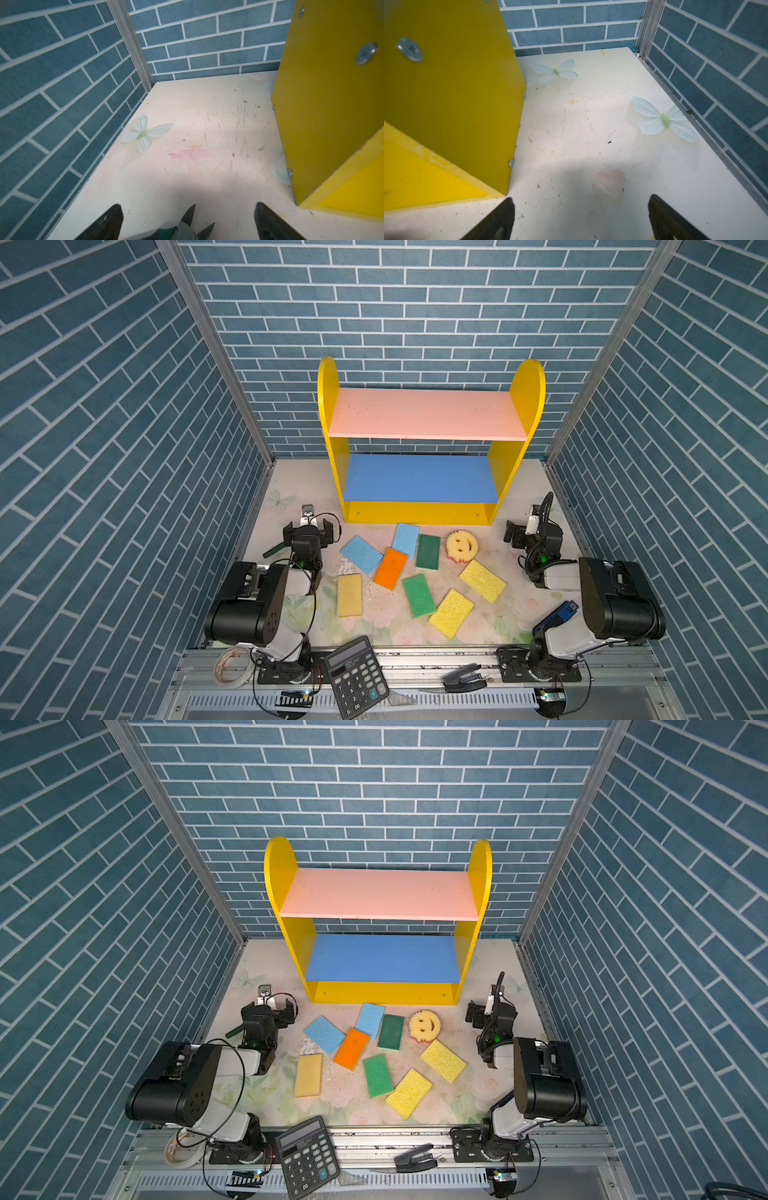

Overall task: Place and organize the cleaning sponges onto the shelf
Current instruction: 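Raise both arms from rest and reach toward the sponges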

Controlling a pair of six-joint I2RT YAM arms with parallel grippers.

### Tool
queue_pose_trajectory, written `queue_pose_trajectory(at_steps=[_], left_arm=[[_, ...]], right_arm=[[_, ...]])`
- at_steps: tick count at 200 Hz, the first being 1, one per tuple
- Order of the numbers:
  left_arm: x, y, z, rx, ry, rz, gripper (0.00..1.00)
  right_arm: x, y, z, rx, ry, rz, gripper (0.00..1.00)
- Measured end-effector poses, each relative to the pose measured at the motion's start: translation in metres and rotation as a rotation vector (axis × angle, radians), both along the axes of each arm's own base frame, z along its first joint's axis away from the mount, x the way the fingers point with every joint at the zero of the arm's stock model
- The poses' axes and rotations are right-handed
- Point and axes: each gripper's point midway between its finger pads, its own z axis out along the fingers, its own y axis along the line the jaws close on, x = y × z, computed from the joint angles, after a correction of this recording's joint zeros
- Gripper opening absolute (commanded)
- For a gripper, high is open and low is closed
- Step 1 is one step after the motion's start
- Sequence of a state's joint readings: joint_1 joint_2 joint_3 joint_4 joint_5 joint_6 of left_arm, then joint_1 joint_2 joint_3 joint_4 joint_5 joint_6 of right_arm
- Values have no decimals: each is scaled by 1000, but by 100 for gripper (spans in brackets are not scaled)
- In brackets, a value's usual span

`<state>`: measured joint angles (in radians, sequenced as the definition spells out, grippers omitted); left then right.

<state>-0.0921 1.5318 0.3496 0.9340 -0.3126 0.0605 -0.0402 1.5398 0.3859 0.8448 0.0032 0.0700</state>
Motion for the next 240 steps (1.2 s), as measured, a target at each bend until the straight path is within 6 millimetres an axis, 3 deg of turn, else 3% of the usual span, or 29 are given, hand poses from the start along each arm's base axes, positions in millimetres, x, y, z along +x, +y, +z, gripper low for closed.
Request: queue_pose_trajectory(at_steps=[196,204,216,240], left_arm=[[0,0,1,-16,32,-25,100],[2,0,9,-14,43,-25,100],[6,1,37,-24,15,-8,100],[9,16,117,-86,-117,105,100]], right_arm=[[-2,-1,-1,0,13,-3,99],[-5,-1,0,-2,36,-8,99],[-7,-4,11,-8,47,-25,99],[2,-11,67,-2,-44,-71,99]])
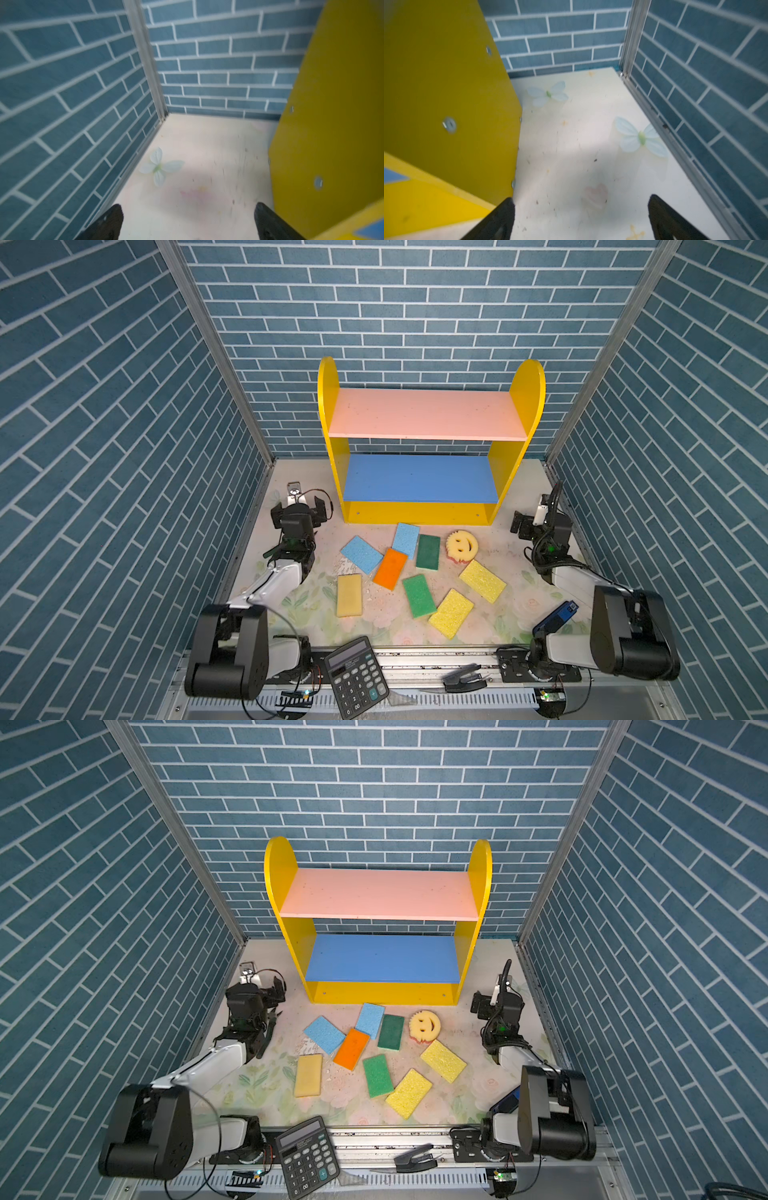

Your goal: Place and organize the cleaning sponges onto the shelf

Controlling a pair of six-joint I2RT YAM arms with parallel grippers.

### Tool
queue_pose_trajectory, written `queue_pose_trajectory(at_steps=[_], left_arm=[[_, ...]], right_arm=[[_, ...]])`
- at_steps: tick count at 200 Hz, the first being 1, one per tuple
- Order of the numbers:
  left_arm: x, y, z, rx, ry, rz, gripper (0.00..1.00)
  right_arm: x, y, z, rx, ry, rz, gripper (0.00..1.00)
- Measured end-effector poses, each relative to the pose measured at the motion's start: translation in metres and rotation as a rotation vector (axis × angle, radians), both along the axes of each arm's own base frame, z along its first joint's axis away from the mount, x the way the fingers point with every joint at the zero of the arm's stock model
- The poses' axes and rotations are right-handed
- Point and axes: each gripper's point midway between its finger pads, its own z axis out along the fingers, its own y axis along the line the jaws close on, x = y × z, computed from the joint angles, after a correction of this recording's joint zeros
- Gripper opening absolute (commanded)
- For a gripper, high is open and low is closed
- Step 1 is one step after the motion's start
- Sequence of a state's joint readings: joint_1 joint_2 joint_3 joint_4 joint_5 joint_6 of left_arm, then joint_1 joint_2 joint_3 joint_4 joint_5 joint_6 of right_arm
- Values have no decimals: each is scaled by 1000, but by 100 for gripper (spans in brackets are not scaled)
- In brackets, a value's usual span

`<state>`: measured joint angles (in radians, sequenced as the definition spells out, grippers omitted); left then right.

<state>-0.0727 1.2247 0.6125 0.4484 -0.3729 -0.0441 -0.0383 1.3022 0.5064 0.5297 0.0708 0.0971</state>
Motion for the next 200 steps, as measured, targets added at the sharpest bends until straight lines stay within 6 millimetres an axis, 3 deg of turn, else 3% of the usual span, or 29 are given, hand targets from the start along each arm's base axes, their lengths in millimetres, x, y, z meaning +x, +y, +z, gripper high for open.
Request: queue_pose_trajectory(at_steps=[13,29,54,66,91,105,137,164,200], left_arm=[[-6,12,38,-57,-54,92,99],[-22,28,74,-141,-103,215,99],[-56,42,90,-227,-122,327,100],[-70,45,87,-257,-114,351,100],[-90,44,74,-305,-95,355,99],[-93,42,67,-318,-68,349,91],[-92,34,47,-340,17,317,80],[-81,20,24,-383,106,260,72],[-70,-3,-5,-425,221,177,69]], right_arm=[[0,-1,26,30,-43,-29,99],[-4,-3,41,83,-36,-85,99],[-14,6,39,114,58,-131,99],[-22,20,31,92,122,-121,97],[-46,54,14,43,230,-50,82],[-59,73,14,20,256,2,76],[-84,109,20,-21,263,116,65],[-100,136,17,-29,276,182,46],[-123,191,-10,-58,346,315,23]])
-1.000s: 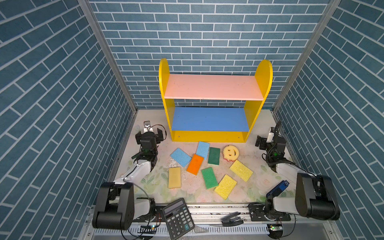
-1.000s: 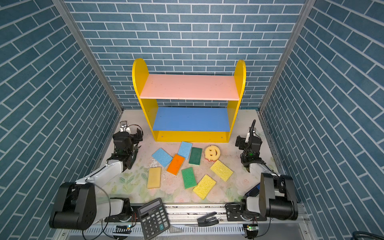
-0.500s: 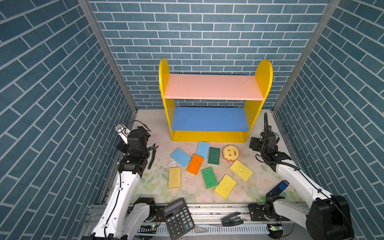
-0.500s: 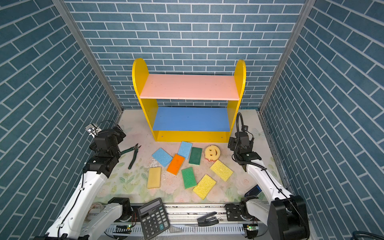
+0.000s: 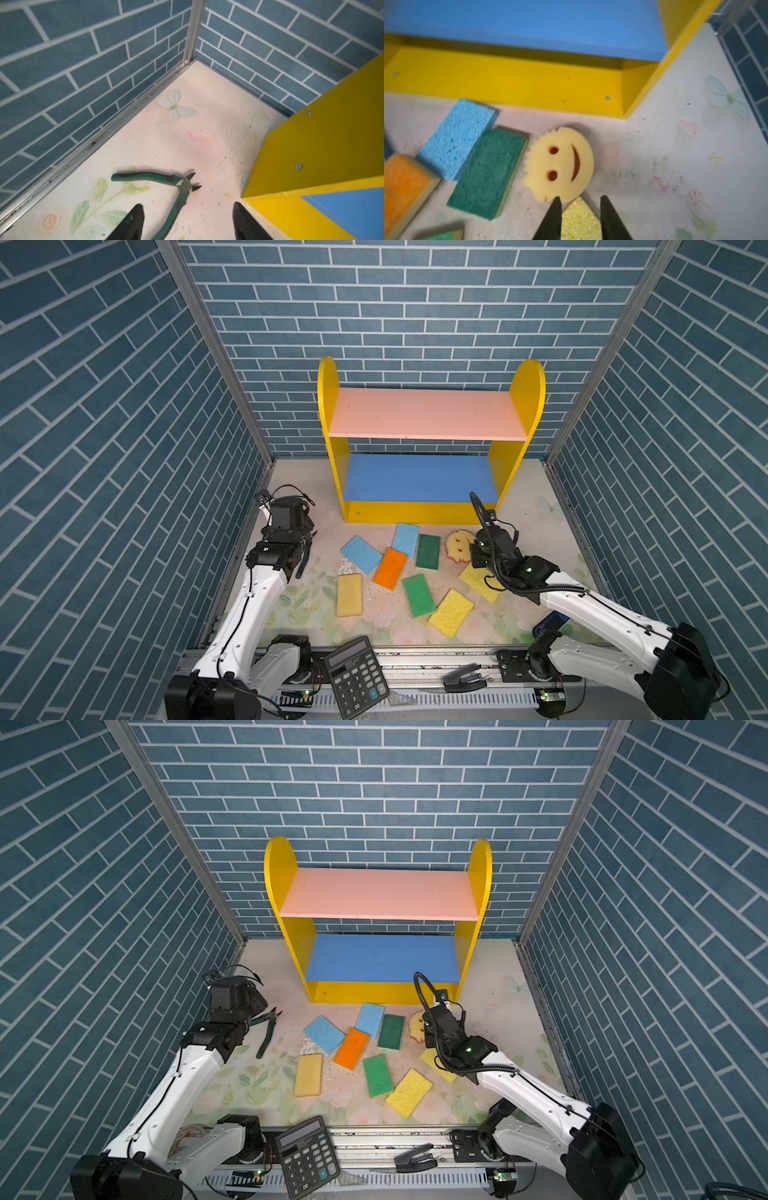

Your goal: Place and organize the cleaning sponges onto the shelf

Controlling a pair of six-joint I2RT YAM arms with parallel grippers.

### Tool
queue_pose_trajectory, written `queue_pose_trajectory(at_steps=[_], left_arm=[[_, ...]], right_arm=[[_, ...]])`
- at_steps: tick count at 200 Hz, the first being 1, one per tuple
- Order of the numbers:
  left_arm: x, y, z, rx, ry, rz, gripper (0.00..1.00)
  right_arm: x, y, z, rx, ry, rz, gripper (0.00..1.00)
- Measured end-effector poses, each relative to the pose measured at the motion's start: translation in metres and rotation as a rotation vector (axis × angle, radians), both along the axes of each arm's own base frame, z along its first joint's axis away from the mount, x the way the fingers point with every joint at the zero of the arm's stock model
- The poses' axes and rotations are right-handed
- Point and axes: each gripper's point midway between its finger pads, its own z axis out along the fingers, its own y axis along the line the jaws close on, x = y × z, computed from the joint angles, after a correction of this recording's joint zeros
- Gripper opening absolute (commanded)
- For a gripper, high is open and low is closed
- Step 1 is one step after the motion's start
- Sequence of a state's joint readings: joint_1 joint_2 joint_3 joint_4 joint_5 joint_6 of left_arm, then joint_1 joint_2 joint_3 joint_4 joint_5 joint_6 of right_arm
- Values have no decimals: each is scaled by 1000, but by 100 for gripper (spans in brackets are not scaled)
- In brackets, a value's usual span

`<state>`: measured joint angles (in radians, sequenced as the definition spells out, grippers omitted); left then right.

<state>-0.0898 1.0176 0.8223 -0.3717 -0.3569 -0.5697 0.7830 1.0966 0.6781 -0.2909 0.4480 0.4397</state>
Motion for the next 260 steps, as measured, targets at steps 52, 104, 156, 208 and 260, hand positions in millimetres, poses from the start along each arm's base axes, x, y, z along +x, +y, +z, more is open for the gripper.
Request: queue_pose_trajectory(at_steps=[52,104,156,208,260], left_arm=[[-2,-72,-22,2,54,-228,69],[-7,-92,-44,21,114,-284,70],[-2,-97,-41,15,90,-301,71],[2,-113,-52,36,119,-345,72],[9,-147,-49,89,119,-427,72]], right_arm=[[-16,54,-57,44,172,103,20],[-7,89,-71,211,316,105,24],[4,90,-84,316,421,50,27],[10,87,-83,341,438,37,37],[16,86,-90,346,458,24,43]])
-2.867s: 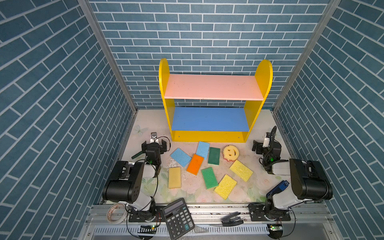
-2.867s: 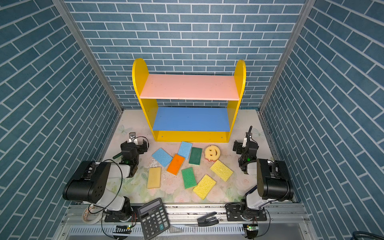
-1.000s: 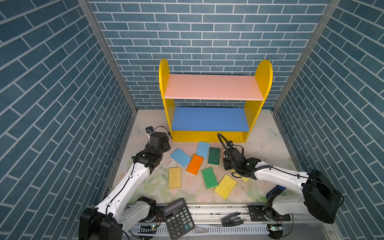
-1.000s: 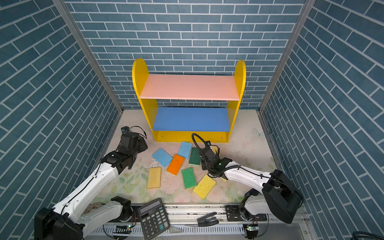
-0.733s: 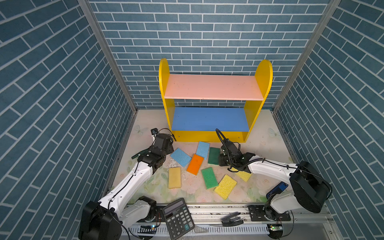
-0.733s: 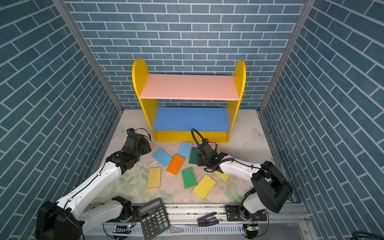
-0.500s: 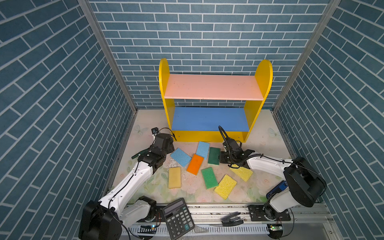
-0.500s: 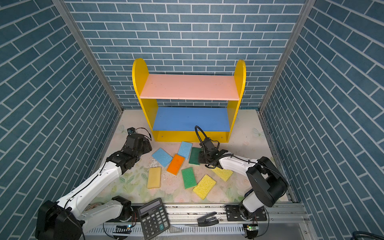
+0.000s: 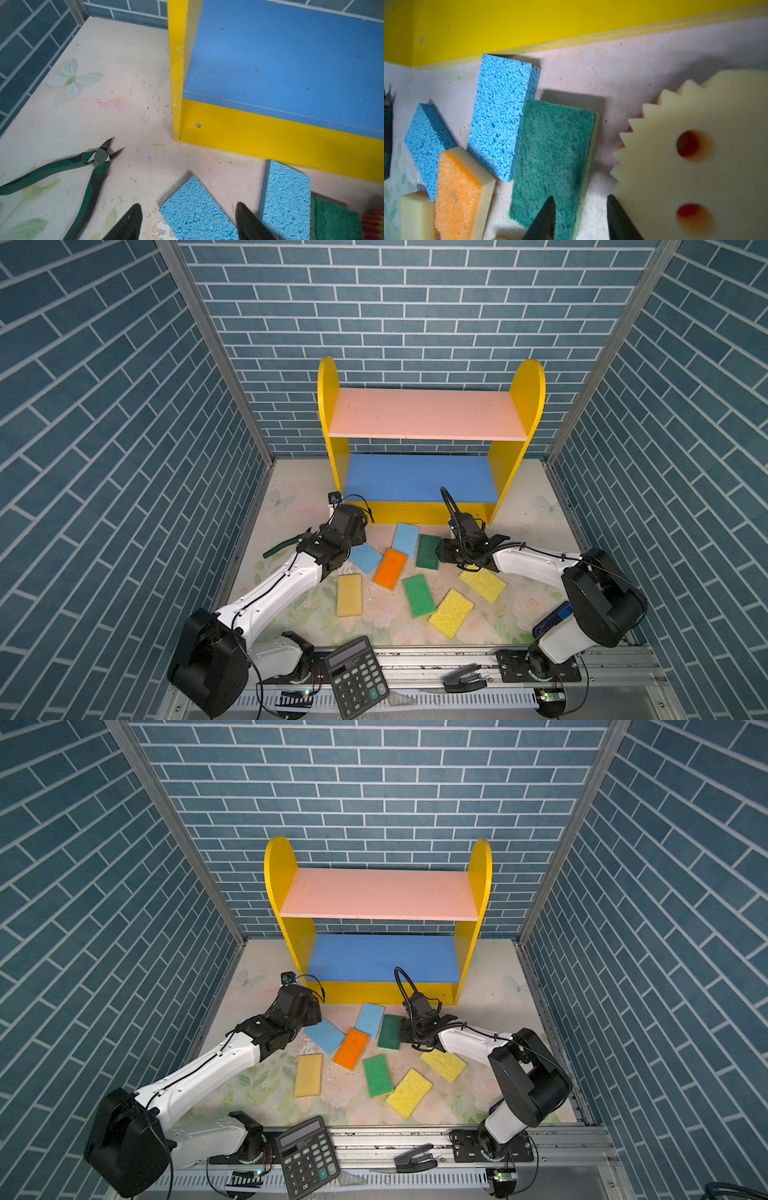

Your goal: Place and organize the cleaning sponges onto the shelf

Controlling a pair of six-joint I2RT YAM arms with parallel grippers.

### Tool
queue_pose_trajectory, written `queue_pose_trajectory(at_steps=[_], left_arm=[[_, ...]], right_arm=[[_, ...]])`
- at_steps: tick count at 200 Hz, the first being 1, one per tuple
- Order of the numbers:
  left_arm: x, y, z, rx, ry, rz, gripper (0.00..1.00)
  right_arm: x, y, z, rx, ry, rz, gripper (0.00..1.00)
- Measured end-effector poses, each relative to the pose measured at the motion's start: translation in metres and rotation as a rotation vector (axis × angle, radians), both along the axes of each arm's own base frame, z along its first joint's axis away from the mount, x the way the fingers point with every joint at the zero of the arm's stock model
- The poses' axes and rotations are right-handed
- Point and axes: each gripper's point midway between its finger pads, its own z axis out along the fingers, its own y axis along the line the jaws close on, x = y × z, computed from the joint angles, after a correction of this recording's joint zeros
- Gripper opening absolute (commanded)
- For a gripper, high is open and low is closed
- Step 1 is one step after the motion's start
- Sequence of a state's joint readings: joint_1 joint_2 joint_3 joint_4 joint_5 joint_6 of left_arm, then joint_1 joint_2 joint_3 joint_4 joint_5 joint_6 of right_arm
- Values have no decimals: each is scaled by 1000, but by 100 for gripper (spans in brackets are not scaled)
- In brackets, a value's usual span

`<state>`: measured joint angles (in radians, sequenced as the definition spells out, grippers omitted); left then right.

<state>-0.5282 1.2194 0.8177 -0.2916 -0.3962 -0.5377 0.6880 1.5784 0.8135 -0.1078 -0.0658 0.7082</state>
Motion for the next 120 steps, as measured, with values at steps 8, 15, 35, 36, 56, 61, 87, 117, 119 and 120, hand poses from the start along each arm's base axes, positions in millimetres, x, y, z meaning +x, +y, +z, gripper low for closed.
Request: queue_pose_trajectory(at_steps=[8,15,35,36,56,61,87,117,119,120], left_arm=[[0,-2,-2,6,4,-3,72],[1,-4,-4,10,7,-6,72],[2,-11,-10,21,22,-22,72],[2,-12,-10,21,22,-23,72],[3,-22,-13,27,30,-45,72],[3,-24,-13,27,31,-51,72],[3,-35,-11,23,26,-77,70],[2,-42,-17,27,41,-93,69],[2,-42,-17,27,41,-94,69],[2,-42,-17,26,42,-94,69]], right_arm=[[0,1,-2,0,5,2,43],[0,1,-4,1,7,3,43],[1,4,-7,6,9,7,43],[1,4,-7,6,9,7,43],[2,7,-10,11,17,13,42],[2,8,-11,14,19,16,40],[6,14,-18,20,32,16,24],[13,21,-16,41,19,18,17],[13,21,-16,41,19,19,17],[13,21,-16,41,19,19,16]])
